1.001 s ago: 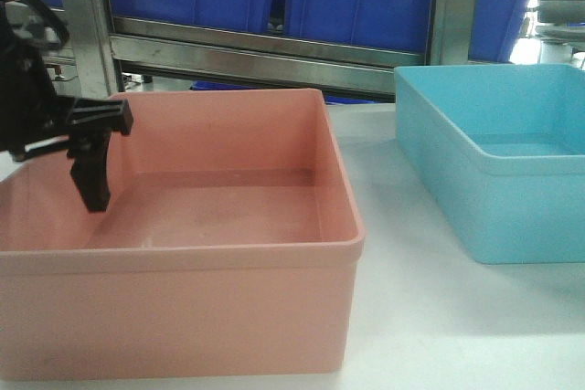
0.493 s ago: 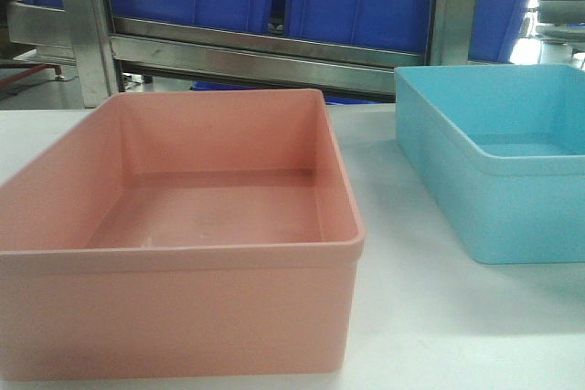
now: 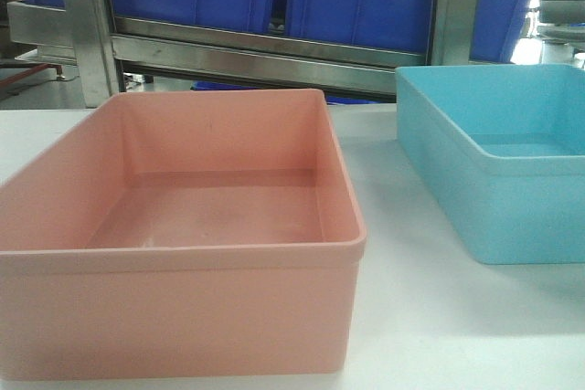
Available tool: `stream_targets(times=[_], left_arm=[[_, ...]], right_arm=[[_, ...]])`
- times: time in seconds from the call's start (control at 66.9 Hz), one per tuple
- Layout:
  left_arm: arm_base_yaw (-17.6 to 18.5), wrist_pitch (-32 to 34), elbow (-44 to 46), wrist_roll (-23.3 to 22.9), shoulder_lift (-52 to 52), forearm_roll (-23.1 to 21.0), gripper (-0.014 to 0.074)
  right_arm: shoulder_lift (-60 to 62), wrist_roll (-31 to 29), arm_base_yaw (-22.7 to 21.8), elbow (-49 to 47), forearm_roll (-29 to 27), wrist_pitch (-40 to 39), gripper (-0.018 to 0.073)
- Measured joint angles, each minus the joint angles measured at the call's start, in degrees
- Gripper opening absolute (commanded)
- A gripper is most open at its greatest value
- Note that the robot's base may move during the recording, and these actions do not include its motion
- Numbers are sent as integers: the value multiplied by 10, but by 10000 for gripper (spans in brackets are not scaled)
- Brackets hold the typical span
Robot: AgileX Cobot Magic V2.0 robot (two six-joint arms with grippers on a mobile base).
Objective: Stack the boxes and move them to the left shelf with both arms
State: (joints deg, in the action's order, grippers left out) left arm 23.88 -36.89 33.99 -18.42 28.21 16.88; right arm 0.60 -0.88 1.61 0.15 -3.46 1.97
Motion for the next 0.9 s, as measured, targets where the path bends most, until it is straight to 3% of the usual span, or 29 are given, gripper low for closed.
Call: stream_targets(times=[0.209, 0.583, 0.657, 0.822, 0.896], left_arm=[[0, 34, -22, 0, -35, 21, -10], [0, 80, -23, 0, -36, 42, -10], [0, 80, -23, 0, -36, 42, -10], [0, 80, -23, 0, -36, 42, -10], [0, 80, -23, 0, -36, 42, -10]], right_arm=[[-53, 0, 0, -127, -1, 12, 52], [-417, 0, 0, -459, -1, 118, 66], [-483, 0, 0, -527, -1, 160, 140], [-615, 0, 0, -659, 16, 276, 468], [-668, 0, -3, -705, 35, 322, 502]])
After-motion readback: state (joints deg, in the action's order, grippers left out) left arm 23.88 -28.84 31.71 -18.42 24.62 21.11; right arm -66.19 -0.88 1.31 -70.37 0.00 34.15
